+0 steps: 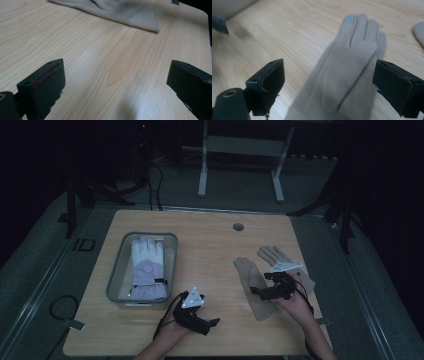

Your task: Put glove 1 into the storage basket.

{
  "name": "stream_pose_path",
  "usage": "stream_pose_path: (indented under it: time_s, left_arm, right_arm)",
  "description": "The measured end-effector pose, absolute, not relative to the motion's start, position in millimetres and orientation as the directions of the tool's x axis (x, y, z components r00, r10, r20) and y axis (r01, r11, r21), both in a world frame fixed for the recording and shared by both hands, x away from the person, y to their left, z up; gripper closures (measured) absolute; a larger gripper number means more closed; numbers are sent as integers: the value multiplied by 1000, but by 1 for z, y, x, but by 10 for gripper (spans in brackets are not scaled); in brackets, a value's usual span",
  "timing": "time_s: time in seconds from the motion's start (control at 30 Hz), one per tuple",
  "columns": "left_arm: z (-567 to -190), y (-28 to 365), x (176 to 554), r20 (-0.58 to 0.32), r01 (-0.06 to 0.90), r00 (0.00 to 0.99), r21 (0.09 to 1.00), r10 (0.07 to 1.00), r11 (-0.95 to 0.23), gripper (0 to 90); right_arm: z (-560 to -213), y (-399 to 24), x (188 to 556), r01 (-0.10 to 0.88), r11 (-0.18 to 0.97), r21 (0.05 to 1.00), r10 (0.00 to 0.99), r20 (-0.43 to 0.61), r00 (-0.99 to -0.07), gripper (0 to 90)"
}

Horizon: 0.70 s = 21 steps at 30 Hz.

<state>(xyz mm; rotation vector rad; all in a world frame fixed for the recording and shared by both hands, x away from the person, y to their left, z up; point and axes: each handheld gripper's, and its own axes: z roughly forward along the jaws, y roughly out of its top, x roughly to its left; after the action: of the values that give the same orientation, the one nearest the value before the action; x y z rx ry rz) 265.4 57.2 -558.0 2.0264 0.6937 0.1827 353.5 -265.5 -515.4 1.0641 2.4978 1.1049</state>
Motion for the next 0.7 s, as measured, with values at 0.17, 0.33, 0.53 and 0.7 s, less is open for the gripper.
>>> stream_pose_path:
  time_s: [0.17, 0.33, 0.53, 0.7]
  left_arm:
    - [-560, 59, 262, -127, 402, 811, 830, 571, -387, 20]
    - [-562, 64, 258, -121, 390, 811, 841, 573, -375, 20]
    - [-557, 69, 257, -98, 371, 798, 858, 594, -356, 20]
    - [-557, 72, 260, -98, 373, 794, 858, 599, -353, 20]
  right_arm:
    - [-523, -270, 352, 488, 527, 695, 675, 7, -738, 485]
    - [-531, -271, 363, 475, 537, 697, 668, -8, -744, 478]
    - [-542, -267, 377, 470, 553, 688, 664, -24, -747, 458]
    - [-550, -264, 378, 461, 565, 684, 657, -35, -753, 465]
